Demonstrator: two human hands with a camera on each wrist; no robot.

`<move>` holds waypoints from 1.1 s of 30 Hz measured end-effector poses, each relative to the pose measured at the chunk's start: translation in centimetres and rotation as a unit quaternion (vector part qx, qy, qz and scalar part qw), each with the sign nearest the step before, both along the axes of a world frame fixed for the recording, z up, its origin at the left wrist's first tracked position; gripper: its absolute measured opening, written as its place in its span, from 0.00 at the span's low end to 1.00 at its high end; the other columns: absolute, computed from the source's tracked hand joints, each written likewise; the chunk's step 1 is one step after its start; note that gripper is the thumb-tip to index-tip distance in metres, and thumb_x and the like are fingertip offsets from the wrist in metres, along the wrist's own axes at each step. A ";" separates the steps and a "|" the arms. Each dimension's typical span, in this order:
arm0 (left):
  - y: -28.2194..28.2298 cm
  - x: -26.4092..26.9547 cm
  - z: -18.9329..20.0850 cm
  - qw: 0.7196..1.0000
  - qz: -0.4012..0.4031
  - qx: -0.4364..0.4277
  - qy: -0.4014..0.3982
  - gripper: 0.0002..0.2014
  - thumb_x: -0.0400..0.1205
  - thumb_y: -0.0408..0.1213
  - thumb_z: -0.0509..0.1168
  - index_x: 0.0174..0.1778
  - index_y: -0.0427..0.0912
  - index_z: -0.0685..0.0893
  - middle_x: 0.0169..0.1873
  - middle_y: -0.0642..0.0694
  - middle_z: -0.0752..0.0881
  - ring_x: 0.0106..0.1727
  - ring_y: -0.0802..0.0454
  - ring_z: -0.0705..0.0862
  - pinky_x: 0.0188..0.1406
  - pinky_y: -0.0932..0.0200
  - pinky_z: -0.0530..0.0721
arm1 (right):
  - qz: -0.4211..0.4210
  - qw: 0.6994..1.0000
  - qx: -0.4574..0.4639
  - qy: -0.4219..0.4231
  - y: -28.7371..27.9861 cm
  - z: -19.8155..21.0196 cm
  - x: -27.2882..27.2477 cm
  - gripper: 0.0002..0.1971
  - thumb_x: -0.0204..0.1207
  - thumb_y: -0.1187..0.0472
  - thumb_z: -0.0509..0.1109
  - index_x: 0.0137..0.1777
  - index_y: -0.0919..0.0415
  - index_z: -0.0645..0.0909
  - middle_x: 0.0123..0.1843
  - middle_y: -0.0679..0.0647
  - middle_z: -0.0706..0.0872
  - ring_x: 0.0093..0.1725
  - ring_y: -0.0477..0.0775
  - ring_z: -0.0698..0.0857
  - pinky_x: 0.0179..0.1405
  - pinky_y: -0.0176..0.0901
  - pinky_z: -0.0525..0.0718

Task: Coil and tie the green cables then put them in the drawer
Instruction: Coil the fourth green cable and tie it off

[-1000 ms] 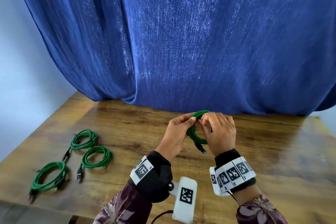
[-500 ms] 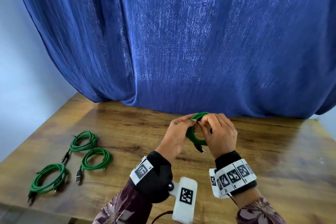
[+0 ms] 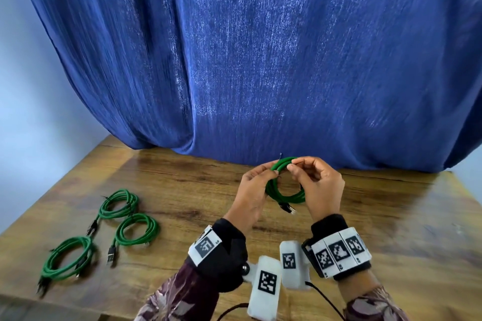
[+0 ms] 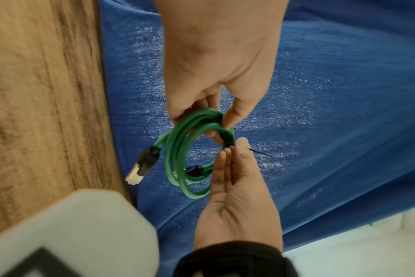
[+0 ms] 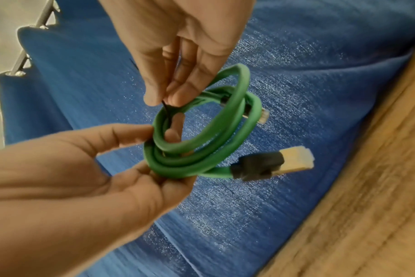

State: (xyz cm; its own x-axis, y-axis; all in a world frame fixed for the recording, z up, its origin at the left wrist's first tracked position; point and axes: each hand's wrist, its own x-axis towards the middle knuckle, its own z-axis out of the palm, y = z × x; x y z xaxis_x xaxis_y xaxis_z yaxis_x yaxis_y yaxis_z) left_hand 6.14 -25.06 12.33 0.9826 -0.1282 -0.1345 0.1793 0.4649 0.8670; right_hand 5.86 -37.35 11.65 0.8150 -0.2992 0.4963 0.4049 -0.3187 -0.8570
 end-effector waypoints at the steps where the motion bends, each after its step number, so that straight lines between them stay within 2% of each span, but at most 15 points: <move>1: -0.1 0.0 0.1 1.000 0.000 0.009 -0.007 0.12 0.80 0.22 0.58 0.48 0.37 0.86 0.33 0.50 0.90 0.34 0.60 0.87 0.35 0.67 0.83 | -0.008 1.000 0.003 -0.001 0.1 0.0 0.0 0.11 0.68 0.67 0.78 0.36 0.49 0.84 0.36 0.46 0.89 0.36 0.48 0.87 0.41 0.41 0.85; 5: -0.2 -0.2 0.4 0.998 0.022 0.054 -0.035 0.11 0.82 0.32 0.59 0.50 0.36 0.87 0.37 0.49 0.89 0.38 0.60 0.86 0.36 0.67 0.81 | -0.047 0.999 -0.023 -0.014 0.4 -0.1 0.0 0.07 0.66 0.66 0.79 0.35 0.54 0.85 0.36 0.47 0.88 0.37 0.40 0.85 0.40 0.25 0.80; 7: -0.4 -0.3 0.3 0.996 0.046 0.065 -0.039 0.10 0.82 0.36 0.63 0.46 0.35 0.87 0.35 0.47 0.88 0.36 0.57 0.85 0.34 0.65 0.83 | -0.046 0.998 -0.035 -0.021 0.4 -0.2 -0.1 0.06 0.66 0.67 0.79 0.36 0.55 0.86 0.35 0.46 0.88 0.38 0.37 0.85 0.40 0.22 0.79; 10: -0.5 -0.1 0.3 0.990 0.093 0.095 -0.043 0.06 0.78 0.34 0.69 0.36 0.41 0.88 0.32 0.46 0.88 0.35 0.53 0.85 0.36 0.60 0.85 | -0.050 0.994 -0.081 -0.051 0.4 -0.3 -0.5 0.05 0.66 0.67 0.79 0.37 0.57 0.87 0.36 0.45 0.87 0.38 0.41 0.86 0.40 0.26 0.81; 12: -0.6 0.0 0.1 0.985 0.111 0.121 -0.048 0.06 0.76 0.32 0.71 0.34 0.43 0.88 0.33 0.46 0.88 0.36 0.52 0.85 0.38 0.58 0.84 | -0.059 0.988 -0.110 -0.087 0.4 -0.3 -0.6 0.05 0.66 0.68 0.79 0.38 0.59 0.87 0.37 0.47 0.87 0.38 0.43 0.85 0.40 0.25 0.81; 15: -0.7 -0.1 -0.2 0.978 0.131 0.148 -0.061 0.05 0.76 0.33 0.71 0.35 0.44 0.89 0.35 0.44 0.90 0.39 0.52 0.87 0.40 0.59 0.84 | -0.059 0.981 -0.134 -0.130 0.6 -0.3 -0.8 0.03 0.66 0.69 0.78 0.37 0.63 0.87 0.40 0.51 0.86 0.42 0.41 0.83 0.44 0.22 0.79; 18: -0.8 -0.4 -0.2 0.967 0.162 0.178 -0.087 0.04 0.76 0.34 0.72 0.37 0.47 0.89 0.34 0.46 0.90 0.37 0.55 0.88 0.38 0.64 0.85 | -0.069 0.976 -0.153 -0.140 0.7 -0.1 -0.9 0.02 0.67 0.68 0.76 0.39 0.63 0.88 0.40 0.51 0.89 0.41 0.42 0.85 0.44 0.29 0.82; 21: -0.8 -0.5 -0.2 0.957 0.189 0.196 -0.097 0.04 0.75 0.34 0.72 0.39 0.48 0.88 0.32 0.47 0.90 0.33 0.59 0.86 0.32 0.69 0.82 | -0.080 0.973 -0.160 -0.144 0.7 0.1 -0.9 0.04 0.69 0.62 0.74 0.40 0.62 0.88 0.38 0.50 0.90 0.40 0.42 0.84 0.43 0.22 0.78; 24: -0.8 -0.4 -0.4 0.958 0.197 0.190 -0.086 0.06 0.75 0.33 0.73 0.36 0.49 0.88 0.34 0.48 0.91 0.35 0.57 0.88 0.34 0.67 0.84 | -0.070 0.985 -0.115 -0.106 0.7 0.2 -0.8 0.08 0.68 0.62 0.76 0.47 0.60 0.86 0.38 0.44 0.88 0.43 0.39 0.85 0.42 0.22 0.78; 27: -0.8 -0.6 -0.3 0.965 0.186 0.170 -0.078 0.04 0.75 0.33 0.73 0.37 0.46 0.89 0.35 0.47 0.91 0.36 0.55 0.89 0.37 0.64 0.86 | -0.074 0.989 -0.094 -0.089 0.6 0.3 -0.7 0.10 0.67 0.65 0.79 0.43 0.61 0.80 0.36 0.41 0.85 0.41 0.36 0.85 0.37 0.21 0.77; 30: -0.7 -0.6 -0.2 0.970 0.176 0.154 -0.070 0.02 0.75 0.33 0.72 0.38 0.43 0.90 0.36 0.45 0.91 0.39 0.52 0.90 0.42 0.59 0.88 | -0.071 0.981 -0.135 -0.118 0.6 0.4 -0.8 0.04 0.68 0.64 0.77 0.39 0.61 0.84 0.35 0.43 0.86 0.40 0.38 0.84 0.39 0.19 0.78; 33: -0.7 -0.5 0.0 0.973 0.170 0.143 -0.061 0.02 0.75 0.32 0.72 0.38 0.42 0.90 0.37 0.43 0.91 0.41 0.49 0.90 0.45 0.56 0.88 | -0.073 0.981 -0.137 -0.116 0.5 0.4 -0.5 0.06 0.69 0.61 0.76 0.45 0.61 0.87 0.39 0.48 0.90 0.39 0.41 0.87 0.38 0.30 0.83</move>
State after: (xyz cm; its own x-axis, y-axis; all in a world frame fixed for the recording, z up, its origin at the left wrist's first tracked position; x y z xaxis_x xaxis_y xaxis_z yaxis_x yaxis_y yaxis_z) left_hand 5.68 -25.73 12.36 0.9725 0.2330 0.0025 -0.0542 0.2158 0.9749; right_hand 5.34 -36.87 12.01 0.6285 -0.2328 0.7422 0.5124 -0.5939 -0.6202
